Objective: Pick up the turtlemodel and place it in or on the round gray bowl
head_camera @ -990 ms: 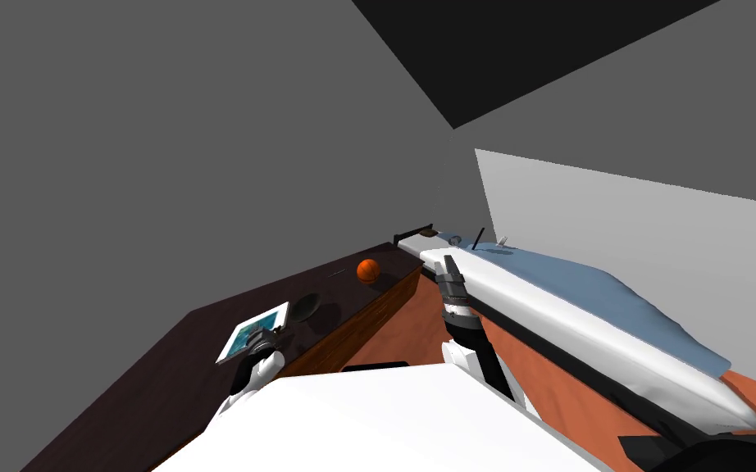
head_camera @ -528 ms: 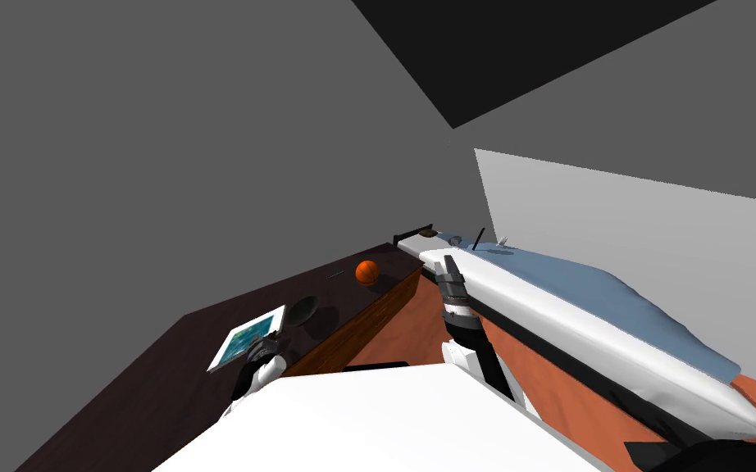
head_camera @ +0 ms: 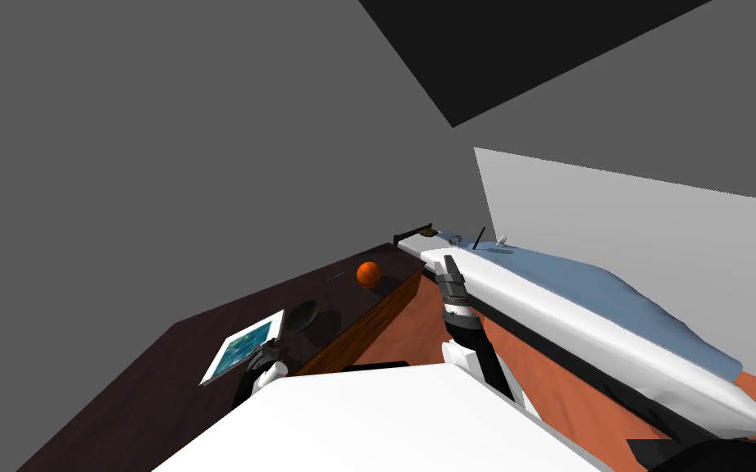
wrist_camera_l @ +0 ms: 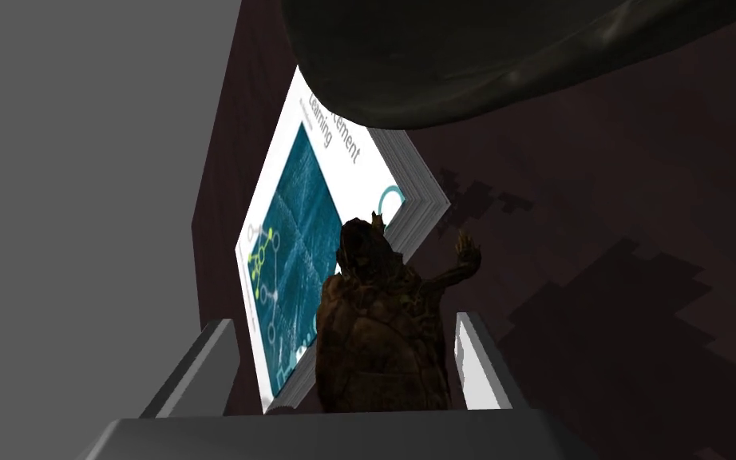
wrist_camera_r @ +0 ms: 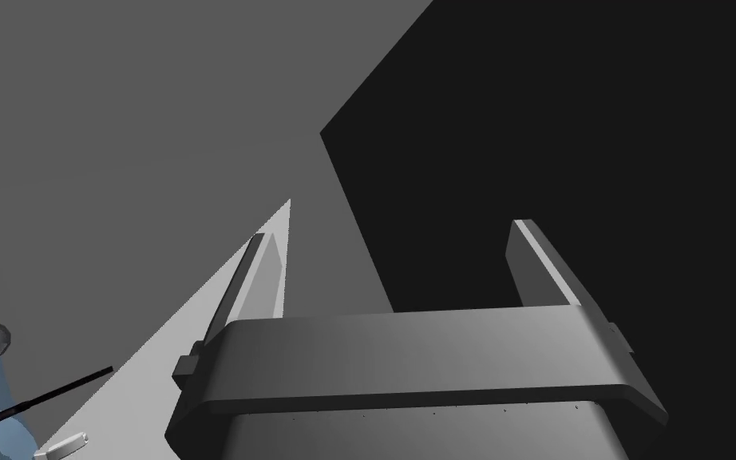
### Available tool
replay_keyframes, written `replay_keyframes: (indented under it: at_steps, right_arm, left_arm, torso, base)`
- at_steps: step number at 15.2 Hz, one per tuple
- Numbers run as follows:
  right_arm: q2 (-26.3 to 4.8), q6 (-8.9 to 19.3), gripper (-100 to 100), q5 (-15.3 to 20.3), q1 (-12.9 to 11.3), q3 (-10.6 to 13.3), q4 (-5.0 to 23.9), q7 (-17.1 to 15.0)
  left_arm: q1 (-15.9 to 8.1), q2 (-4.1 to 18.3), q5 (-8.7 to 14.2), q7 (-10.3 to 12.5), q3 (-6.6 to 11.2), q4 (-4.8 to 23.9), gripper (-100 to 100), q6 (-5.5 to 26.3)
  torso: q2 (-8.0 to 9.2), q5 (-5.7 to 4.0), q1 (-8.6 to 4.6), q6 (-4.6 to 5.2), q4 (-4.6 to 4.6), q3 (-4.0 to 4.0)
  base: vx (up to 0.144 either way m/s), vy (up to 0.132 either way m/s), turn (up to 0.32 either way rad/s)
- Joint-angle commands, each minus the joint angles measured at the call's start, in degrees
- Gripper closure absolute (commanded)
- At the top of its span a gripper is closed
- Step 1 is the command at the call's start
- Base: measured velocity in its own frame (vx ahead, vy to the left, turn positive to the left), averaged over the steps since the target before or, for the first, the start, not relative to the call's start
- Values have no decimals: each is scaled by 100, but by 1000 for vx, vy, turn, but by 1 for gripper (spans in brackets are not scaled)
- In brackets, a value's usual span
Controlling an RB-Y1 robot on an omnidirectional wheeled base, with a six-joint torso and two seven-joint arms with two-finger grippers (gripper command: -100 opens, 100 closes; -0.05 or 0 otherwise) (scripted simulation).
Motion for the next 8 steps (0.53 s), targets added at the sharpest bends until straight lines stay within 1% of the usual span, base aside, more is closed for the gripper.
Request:
replay_keyframes:
  at_steps: [1,2,4,5,6,7,8]
  right_arm:
    - [0,0,0,0,0,0,0,0]
    - [0,0,0,0,0,0,0,0]
    - [0,0,0,0,0,0,0,0]
    - [0,0,0,0,0,0,0,0]
    - [1,0,0,0,0,0,0,0]
    - [1,0,0,0,0,1,0,0]
    - [1,0,0,0,-1,1,0,0]
  left_arm:
    - [0,0,0,0,0,0,100,0]
    - [4,-16,0,0,-3,12,100,10]
    - [1,-7,-1,-1,-2,4,100,2]
    - [3,44,-11,1,-29,-109,100,165]
    - [-7,21,-4,4,-16,-9,100,33]
    - [-43,160,36,95,-47,-128,-100,30]
    - [-43,160,36,95,-47,-128,-100,30]
  torso:
    - [0,0,0,0,0,0]
    - [6,-16,-12,-4,6,6]
    - [7,-9,-14,-2,3,5]
    - [7,-9,-15,-2,3,5]
    - [10,-11,-25,-5,3,7]
    - [11,-12,-29,-3,4,7]
    - [25,-14,-31,-3,6,14]
  base:
    - [-8,-4,-13]
    - [0,5,6]
    - [0,0,0]
    - [-15,-45,120]
    - [-14,-45,77]
    - [-73,-47,0]
    - [-142,-72,1]
